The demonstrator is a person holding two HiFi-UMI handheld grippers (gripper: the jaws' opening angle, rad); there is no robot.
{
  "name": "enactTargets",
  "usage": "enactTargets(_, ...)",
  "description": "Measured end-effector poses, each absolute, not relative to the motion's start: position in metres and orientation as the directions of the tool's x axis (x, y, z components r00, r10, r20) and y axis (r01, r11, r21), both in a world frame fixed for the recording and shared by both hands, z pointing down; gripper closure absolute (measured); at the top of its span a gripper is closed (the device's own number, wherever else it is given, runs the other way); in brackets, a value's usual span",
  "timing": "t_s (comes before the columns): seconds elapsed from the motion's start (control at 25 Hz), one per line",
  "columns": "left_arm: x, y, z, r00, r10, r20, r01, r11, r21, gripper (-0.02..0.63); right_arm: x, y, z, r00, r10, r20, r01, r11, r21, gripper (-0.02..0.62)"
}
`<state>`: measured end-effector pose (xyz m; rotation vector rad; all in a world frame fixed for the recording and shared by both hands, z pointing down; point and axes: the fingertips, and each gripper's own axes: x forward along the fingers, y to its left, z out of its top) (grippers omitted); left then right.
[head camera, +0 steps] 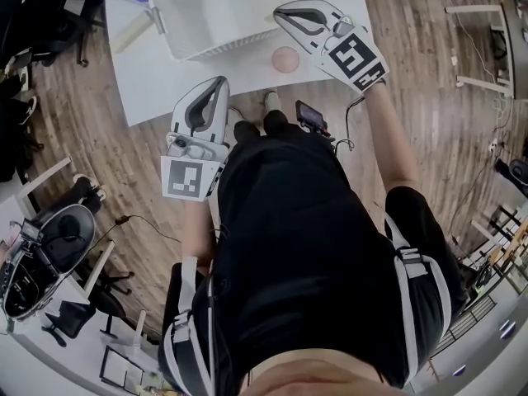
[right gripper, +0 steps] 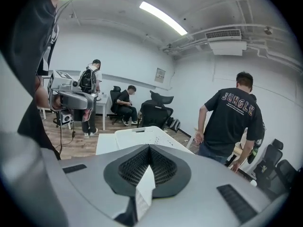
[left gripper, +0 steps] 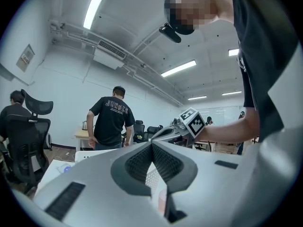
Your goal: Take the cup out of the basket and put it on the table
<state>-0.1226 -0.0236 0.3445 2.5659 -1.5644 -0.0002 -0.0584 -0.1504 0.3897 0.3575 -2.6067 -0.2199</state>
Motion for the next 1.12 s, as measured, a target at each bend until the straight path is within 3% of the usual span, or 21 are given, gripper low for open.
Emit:
enactTargets(0.92, -0.164, -0.016, 0.360, 0.450, -0.887, 0.104, -0.890, -0.435, 0.139, 0.586, -0.111, -0.220, 0.511, -0.561, -0.134, 0.817, 0.146, 0.955, 0.257, 0.574)
enactTargets(1.12, -0.173, -0.010, 0.369, 0.435, -0.892, 0.121, -0.897, -0.417, 0.147, 0.586, -0.108, -0.227, 0.543, -0.422, -0.074, 0.904, 0.248, 0.949, 0.193, 0.498)
